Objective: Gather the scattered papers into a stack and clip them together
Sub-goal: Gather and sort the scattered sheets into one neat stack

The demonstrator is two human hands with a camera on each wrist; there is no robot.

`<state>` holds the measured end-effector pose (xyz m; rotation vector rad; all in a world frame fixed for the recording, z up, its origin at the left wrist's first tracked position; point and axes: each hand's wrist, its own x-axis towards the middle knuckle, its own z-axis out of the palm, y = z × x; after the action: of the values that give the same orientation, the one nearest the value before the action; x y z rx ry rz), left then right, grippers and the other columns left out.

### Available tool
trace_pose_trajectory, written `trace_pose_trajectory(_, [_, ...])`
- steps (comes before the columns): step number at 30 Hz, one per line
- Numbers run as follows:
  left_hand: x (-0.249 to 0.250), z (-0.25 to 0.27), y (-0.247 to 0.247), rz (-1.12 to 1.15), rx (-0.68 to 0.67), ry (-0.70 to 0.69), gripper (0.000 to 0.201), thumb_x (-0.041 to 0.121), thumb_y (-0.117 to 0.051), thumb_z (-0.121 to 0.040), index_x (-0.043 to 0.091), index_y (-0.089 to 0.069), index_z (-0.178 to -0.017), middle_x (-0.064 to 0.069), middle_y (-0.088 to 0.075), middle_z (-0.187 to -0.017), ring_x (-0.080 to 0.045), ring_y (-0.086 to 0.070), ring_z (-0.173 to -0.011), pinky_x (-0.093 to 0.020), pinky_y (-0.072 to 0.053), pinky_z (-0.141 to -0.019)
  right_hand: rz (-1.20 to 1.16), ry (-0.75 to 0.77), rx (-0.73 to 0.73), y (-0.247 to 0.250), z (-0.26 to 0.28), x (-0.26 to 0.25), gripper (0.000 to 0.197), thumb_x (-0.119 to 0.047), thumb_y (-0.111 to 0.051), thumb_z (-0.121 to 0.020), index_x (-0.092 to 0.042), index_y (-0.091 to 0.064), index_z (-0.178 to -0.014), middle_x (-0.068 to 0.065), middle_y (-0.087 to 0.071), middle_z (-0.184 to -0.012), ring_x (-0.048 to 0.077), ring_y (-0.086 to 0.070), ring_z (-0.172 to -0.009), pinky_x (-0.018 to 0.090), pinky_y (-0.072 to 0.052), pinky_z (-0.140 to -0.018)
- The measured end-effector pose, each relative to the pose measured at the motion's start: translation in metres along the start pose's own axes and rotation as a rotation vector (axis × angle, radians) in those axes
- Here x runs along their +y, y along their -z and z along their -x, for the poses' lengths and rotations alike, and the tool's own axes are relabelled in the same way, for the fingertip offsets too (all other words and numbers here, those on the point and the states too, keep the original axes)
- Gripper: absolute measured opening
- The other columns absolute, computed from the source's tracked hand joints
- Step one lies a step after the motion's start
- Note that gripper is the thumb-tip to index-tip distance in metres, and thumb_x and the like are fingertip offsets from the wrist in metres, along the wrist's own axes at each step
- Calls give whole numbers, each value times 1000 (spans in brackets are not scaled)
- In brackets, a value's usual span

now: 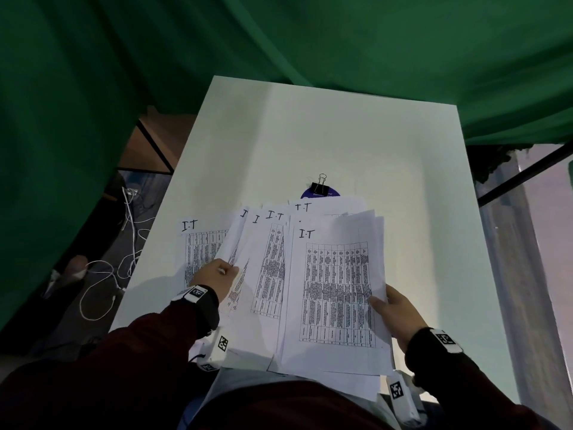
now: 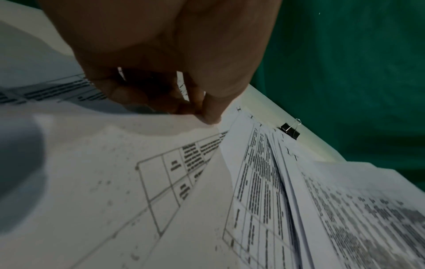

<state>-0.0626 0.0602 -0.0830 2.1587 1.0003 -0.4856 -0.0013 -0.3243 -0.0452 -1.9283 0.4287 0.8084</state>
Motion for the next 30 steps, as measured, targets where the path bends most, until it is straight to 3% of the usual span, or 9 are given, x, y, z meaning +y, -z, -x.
trace_pose_trajectory(4, [3, 1, 9, 88, -4, -27, 12, 29, -62, -94, 20, -59, -86, 2, -63, -84, -28, -61, -87, -29, -45, -77, -3, -10, -2, 1, -2, 2, 27, -14, -56, -102, -31, -65, -120, 2, -75, -116, 32, -71, -108, 57, -52, -104])
trace_pose_trajectory(8, [7, 4, 18, 375, -104, 17, 27, 13, -79, -82, 21, -59, -99, -6, -69, -106, -31, -67, -99, -35, -53, -86, -8, 8, -1, 0, -2, 0, 26, -11, -54, -103, -29, -65, -118, -2, -75, -111, 30, -71, -105, 55, -52, -103])
trace_pose_trajectory(12, [18, 11, 27, 324, -166, -50, 50, 29, -86, -79, 24, -62, -122, -6, -67, -115, -29, -65, -109, -31, -50, -89, -2, 26, -6, 2, -3, -1, 27, -11, -54, -103, -33, -65, -114, -5, -75, -110, 28, -71, -105, 54, -52, -104])
trace_pose_trajectory(15, [26, 18, 35, 296, -172, -75, 57, 40, -68, -94, 2, -58, -135, -14, -57, -144, -35, -51, -134, -38, -37, -110, 9, 27, 5, 3, -3, -2, 30, -11, -55, -102, -38, -67, -103, -5, -75, -110, 29, -71, -106, 53, -52, -104])
trace_pose_trajectory(18, [33, 17, 59, 271, -69, -90, 52, 42, -54, -101, 9, -56, -141, -10, -52, -150, -30, -46, -140, -38, -31, -114, 17, 29, 6, 5, -3, 0, 32, -12, -56, -102, -42, -67, -102, -1, -75, -113, 33, -70, -110, 56, -51, -105])
trace_pose_trajectory(22, [45, 16, 110, 196, 295, -182, 45, 37, -45, -106, 8, -60, -136, -22, -63, -133, -39, -58, -123, -37, -42, -99, 12, 42, -7, 4, -3, 2, 28, -11, -55, -102, -31, -67, -119, 0, -73, -117, 31, -68, -113, 54, -49, -108])
trace_pose_trajectory(25, [63, 29, 146, 251, 541, -317, 41, 38, -41, -106, 13, -63, -131, -19, -68, -121, -36, -62, -113, -34, -44, -91, -3, 50, -7, 2, -2, 4, 33, -10, -54, -103, -21, -63, -133, 0, -72, -118, 29, -68, -113, 52, -48, -109])
trace_pose_trajectory(27, [76, 37, 157, 374, 579, -410, 40, 40, -42, -105, 16, -64, -129, -9, -70, -109, -27, -63, -104, -33, -47, -91, -27, 63, 0, 0, -1, 2, 29, -11, -55, -103, -30, -65, -121, 0, -73, -120, 25, -69, -110, 48, -49, -108])
trace_pose_trajectory(30, [89, 47, 153, 560, 476, -462, 36, 45, -46, -102, 24, -67, -122, 1, -72, -101, -20, -67, -97, -45, -55, -96, -94, 94, 5, -3, 1, -4, 28, -12, -56, -102, -35, -65, -115, -1, -74, -121, 25, -69, -112, 48, -50, -107])
